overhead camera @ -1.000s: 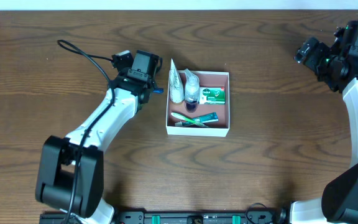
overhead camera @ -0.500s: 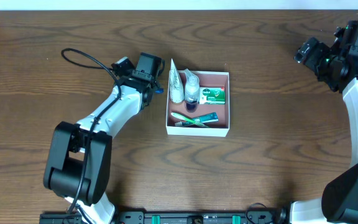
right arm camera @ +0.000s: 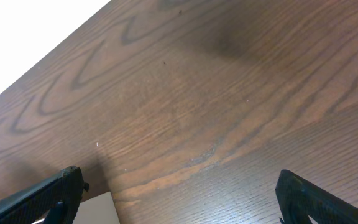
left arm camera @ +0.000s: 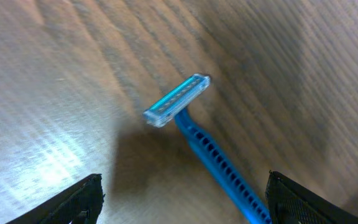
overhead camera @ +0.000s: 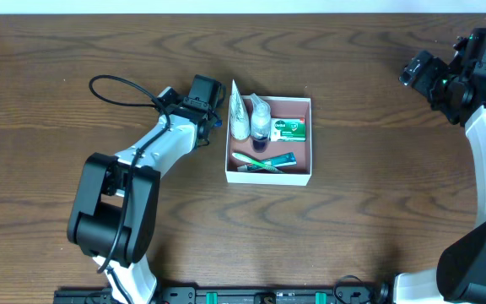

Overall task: Pack container
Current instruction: 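Move the left gripper to the blue razor and grasp it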

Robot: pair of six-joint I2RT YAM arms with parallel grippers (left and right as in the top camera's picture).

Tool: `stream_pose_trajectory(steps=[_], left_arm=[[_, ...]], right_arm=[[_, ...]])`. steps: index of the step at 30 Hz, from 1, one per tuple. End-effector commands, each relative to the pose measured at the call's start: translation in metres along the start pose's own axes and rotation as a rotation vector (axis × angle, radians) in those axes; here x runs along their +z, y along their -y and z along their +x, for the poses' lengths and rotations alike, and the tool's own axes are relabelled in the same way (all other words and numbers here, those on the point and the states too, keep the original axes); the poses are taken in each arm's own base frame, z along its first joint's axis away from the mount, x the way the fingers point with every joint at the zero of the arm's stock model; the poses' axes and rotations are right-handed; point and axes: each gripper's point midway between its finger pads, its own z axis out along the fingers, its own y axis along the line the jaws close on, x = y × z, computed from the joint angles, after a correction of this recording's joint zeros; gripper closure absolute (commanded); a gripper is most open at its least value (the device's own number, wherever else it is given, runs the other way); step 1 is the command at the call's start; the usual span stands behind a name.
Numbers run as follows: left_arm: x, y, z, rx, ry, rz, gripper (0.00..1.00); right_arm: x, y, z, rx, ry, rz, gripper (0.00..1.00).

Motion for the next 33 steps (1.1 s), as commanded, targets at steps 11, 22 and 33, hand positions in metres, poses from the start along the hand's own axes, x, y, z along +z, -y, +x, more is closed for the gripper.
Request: stream_pose_trajectory(steps=[11, 22, 33], left_arm=[[0.038, -0.002, 0.002, -0.033, 0.028, -0.023, 0.17], [0.041, -0.01, -0.024, -0.076, 0.105, -0.042, 0.55], [0.042, -0.006, -0.028, -0.033, 0.115, -0.028, 0.9]], right_arm=[[-0.009, -0.002, -0.009, -0.011, 0.032, -0.004, 0.01], [-0.009, -0.002, -0.009, -0.011, 0.032, -0.004, 0.01], [-0.009, -0.002, -0.009, -0.011, 0.032, -0.004, 0.01]])
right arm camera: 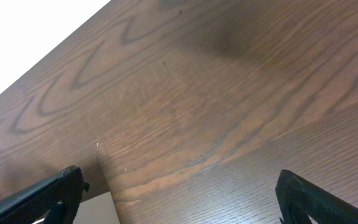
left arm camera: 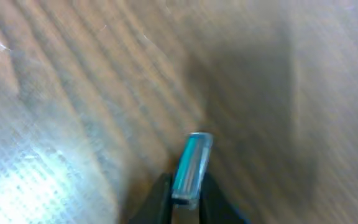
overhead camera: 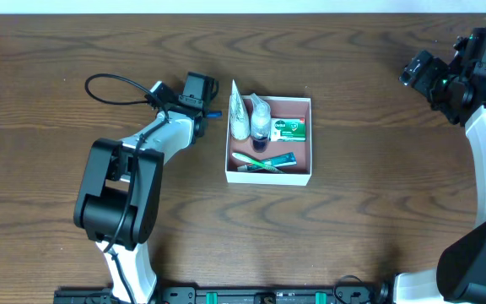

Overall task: Pack container
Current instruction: 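Move the left gripper to the blue razor and grasp it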

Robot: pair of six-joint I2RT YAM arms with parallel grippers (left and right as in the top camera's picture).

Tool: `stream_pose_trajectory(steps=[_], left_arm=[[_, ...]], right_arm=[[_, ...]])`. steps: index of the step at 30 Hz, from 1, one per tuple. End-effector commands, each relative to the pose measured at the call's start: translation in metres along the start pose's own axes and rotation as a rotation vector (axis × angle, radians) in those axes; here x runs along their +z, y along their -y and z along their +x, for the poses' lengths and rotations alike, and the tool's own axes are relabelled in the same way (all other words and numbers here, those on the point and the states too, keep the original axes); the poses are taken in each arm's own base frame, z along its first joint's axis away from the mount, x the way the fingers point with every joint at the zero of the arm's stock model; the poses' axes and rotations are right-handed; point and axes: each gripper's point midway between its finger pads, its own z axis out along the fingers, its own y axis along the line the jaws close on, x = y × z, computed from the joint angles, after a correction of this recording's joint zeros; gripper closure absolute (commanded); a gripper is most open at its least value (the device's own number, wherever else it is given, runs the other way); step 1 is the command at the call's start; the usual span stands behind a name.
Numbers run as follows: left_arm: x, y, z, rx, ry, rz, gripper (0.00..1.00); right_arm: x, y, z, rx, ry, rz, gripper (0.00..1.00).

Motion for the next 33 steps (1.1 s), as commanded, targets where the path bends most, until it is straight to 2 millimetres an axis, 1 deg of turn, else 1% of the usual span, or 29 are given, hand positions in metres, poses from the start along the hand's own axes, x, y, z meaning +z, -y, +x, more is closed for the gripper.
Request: stream_pose_trajectory(steps=[1, 5, 8, 10, 13, 17, 22, 28, 31, 33], left_arm=[[0.01, -0.012, 0.006, 0.054, -0.012, -0.041, 0.91], [0.01, -0.008, 0.005, 0.09, -0.013, -0.024, 0.93], [0.005, -0.003, 0.0, 0.129, -0.002, -0.004, 0.93], [-0.002, 0.003, -0.006, 0.155, 0.012, 0.018, 0.93], [-0.019, 0.017, -0.022, 0.204, 0.051, 0.073, 0.93], [-0.05, 0.034, -0.045, 0.265, 0.112, 0.147, 0.93], [-0.097, 0.049, -0.076, 0.326, 0.197, 0.231, 0.93], [-0.155, 0.052, -0.106, 0.307, 0.274, 0.312, 0.94], [-0.18, 0.051, -0.115, 0.29, 0.298, 0.346, 0.93], [-0.194, 0.048, -0.117, 0.287, 0.305, 0.362, 0.93]], right_arm=[[-0.009, -0.002, -0.009, -0.011, 0.032, -0.004, 0.01], [-0.009, -0.002, -0.009, -0.012, 0.032, -0.004, 0.01], [-0.009, -0.002, -0.009, -0.011, 0.032, -0.004, 0.01], [-0.009, -0.002, -0.009, -0.011, 0.032, -0.004, 0.01], [-0.009, -0.002, -0.009, -0.011, 0.032, -0.004, 0.01], [-0.009, -0.002, -0.009, -0.011, 0.032, -0.004, 0.01], [-0.009, -0.002, -0.009, -0.011, 0.032, -0.004, 0.01], [-0.009, -0.002, -0.009, -0.012, 0.032, -0.004, 0.01], [-0.009, -0.002, -0.009, -0.011, 0.032, -0.004, 0.01], [-0.009, -0.002, -0.009, -0.011, 0.032, -0.004, 0.01]])
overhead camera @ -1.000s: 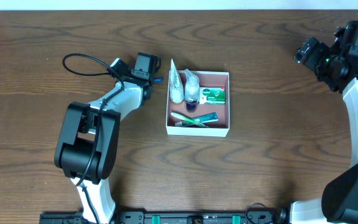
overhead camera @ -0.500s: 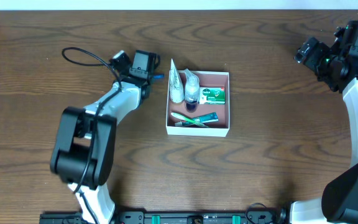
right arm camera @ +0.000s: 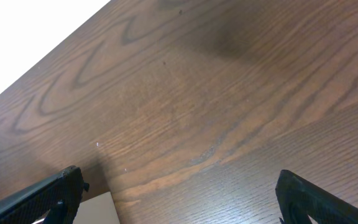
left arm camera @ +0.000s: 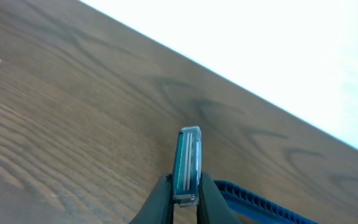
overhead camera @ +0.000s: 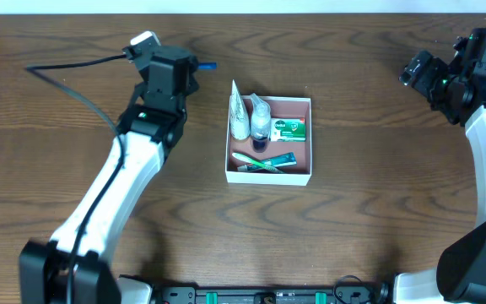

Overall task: Pack container
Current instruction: 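Move the left gripper to the blue razor and grasp it, then carry the razor into the box and release it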

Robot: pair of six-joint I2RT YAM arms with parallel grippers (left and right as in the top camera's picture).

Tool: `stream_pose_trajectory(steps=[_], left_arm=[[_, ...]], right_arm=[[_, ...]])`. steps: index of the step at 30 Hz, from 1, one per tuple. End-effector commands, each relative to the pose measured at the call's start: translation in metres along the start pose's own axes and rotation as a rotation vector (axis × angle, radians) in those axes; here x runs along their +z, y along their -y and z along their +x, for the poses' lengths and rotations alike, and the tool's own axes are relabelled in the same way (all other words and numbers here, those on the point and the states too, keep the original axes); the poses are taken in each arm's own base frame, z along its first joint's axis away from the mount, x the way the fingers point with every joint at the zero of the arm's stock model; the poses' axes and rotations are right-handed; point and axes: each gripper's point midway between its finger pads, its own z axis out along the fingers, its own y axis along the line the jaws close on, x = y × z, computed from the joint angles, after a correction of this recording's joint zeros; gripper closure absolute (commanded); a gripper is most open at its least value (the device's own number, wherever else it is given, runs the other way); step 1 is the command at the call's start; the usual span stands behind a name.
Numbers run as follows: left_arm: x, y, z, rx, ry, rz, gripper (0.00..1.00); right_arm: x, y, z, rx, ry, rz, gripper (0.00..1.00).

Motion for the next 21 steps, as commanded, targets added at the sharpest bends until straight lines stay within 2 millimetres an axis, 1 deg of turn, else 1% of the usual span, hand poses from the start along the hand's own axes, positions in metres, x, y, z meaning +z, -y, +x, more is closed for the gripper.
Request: stream_pose_trajectory(steps=[1, 4, 7, 10, 12, 16, 21], left_arm=[[-0.023, 0.001, -0.014, 0.017, 0.03, 0.023, 0.93], [-0.042, 0.006, -0.017, 0.02, 0.034, 0.051, 0.93], [-0.058, 0.017, -0.011, 0.034, -0.001, 0.111, 0.93], [-0.073, 0.03, 0.007, 0.051, -0.072, 0.176, 0.93], [-0.078, 0.036, 0.019, 0.052, -0.113, 0.192, 0.94], [-0.085, 0.041, 0.04, 0.049, -0.176, 0.191, 0.94], [-0.094, 0.047, 0.059, 0.081, -0.226, 0.2, 0.94]], right_arm=[[-0.009, -0.002, -0.009, -0.011, 0.032, -0.004, 0.01], [-0.009, -0.002, -0.009, -0.011, 0.032, -0.004, 0.01], [-0.009, -0.002, -0.009, -0.012, 0.032, -0.004, 0.01], [-0.009, -0.002, -0.009, -0.011, 0.032, -0.004, 0.01], [-0.009, -0.002, -0.009, -0.011, 0.032, -0.004, 0.01], [-0.009, -0.002, -0.009, -0.011, 0.032, -0.004, 0.01], [-0.009, -0.002, -0.009, -0.011, 0.032, -0.004, 0.01]])
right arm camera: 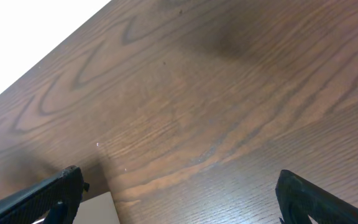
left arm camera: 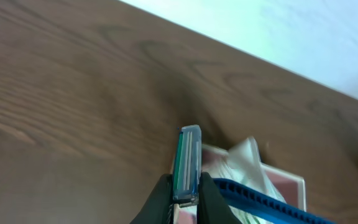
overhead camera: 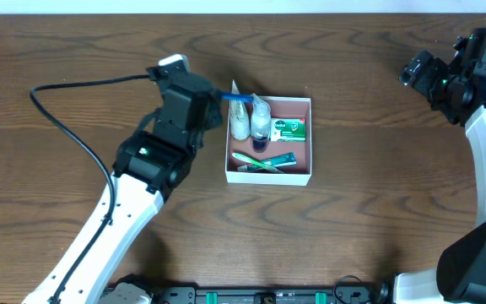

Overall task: Pack container
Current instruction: 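Carry the razor into the box and release it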

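My left gripper is shut on the head of a blue razor, whose handle runs off to the right. From overhead the razor sticks out over the far left corner of the white box. The box holds a clear bag, a small bottle, a green packet and a green toothbrush pack. In the left wrist view the clear bag and the box's rim lie just under the razor. My right gripper is open at the far right, with only table below it.
A black cable loops from the left arm across the far left of the wooden table. The right arm stands along the right edge. A white corner shows at the bottom of the right wrist view.
My left gripper, still shut on the razor, has moved from near the table's far edge, left of the box, right and nearer, to the box's far left corner. The right arm is unchanged.
The razor lay on the table left of the box with my left gripper open over it. Then the gripper was shut on its head at the table. Later it held the razor raised near the far edge, and now over the box's corner.
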Robot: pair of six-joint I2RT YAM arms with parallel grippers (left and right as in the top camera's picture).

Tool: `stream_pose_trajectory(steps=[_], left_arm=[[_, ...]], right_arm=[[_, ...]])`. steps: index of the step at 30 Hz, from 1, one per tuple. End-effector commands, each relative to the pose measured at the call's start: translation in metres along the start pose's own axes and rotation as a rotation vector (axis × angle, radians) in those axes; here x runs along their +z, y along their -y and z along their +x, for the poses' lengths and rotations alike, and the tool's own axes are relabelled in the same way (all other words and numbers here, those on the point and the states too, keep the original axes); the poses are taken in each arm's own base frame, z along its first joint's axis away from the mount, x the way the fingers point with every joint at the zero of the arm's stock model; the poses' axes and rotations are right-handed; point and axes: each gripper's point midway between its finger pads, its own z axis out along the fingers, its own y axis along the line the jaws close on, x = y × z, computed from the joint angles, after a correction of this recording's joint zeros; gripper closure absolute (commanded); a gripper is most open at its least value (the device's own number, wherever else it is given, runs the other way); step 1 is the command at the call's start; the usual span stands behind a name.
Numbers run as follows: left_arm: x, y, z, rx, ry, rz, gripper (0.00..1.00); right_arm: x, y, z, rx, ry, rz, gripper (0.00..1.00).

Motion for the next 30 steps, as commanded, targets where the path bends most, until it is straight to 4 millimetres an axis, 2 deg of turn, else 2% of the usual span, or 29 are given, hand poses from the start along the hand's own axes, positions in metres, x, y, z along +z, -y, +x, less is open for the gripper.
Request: stream_pose_trajectory(steps=[1, 7, 11, 21, 30], left_arm=[[-0.004, 0.007, 0.013, -0.019, -0.035, 0.015, 0.94], [-0.009, 0.011, 0.035, -0.027, -0.099, 0.004, 0.94], [-0.013, 0.011, 0.053, -0.095, -0.152, -0.021, 0.94], [-0.026, 0.029, 0.088, -0.081, -0.23, -0.006, 0.94], [-0.016, 0.022, 0.122, -0.168, -0.313, -0.109, 0.94]], right_arm=[[-0.009, -0.002, -0.009, -0.011, 0.032, -0.004, 0.01], [-0.009, -0.002, -0.009, -0.011, 0.032, -0.004, 0.01], [-0.009, -0.002, -0.009, -0.012, 0.032, -0.004, 0.01], [-0.009, -0.002, -0.009, -0.011, 0.032, -0.004, 0.01], [-0.009, -0.002, -0.009, -0.011, 0.032, -0.004, 0.01]])
